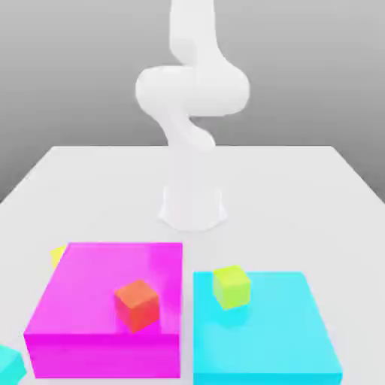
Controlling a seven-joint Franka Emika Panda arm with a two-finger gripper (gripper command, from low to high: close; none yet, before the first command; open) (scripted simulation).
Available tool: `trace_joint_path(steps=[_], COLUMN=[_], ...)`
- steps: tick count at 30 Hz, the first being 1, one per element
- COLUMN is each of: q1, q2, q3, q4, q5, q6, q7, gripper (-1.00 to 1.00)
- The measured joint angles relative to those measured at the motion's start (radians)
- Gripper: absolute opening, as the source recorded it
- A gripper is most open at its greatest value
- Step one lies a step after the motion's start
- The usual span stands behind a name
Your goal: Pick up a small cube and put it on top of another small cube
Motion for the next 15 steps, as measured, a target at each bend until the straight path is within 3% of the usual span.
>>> trace_joint_path(steps=[15], q1=[-0.017], q2=[0.314], q3=[-0.385], q4=[-0.259], q5=[-0.121], q6=[0.241], q7=[-0.599], gripper=[0.00])
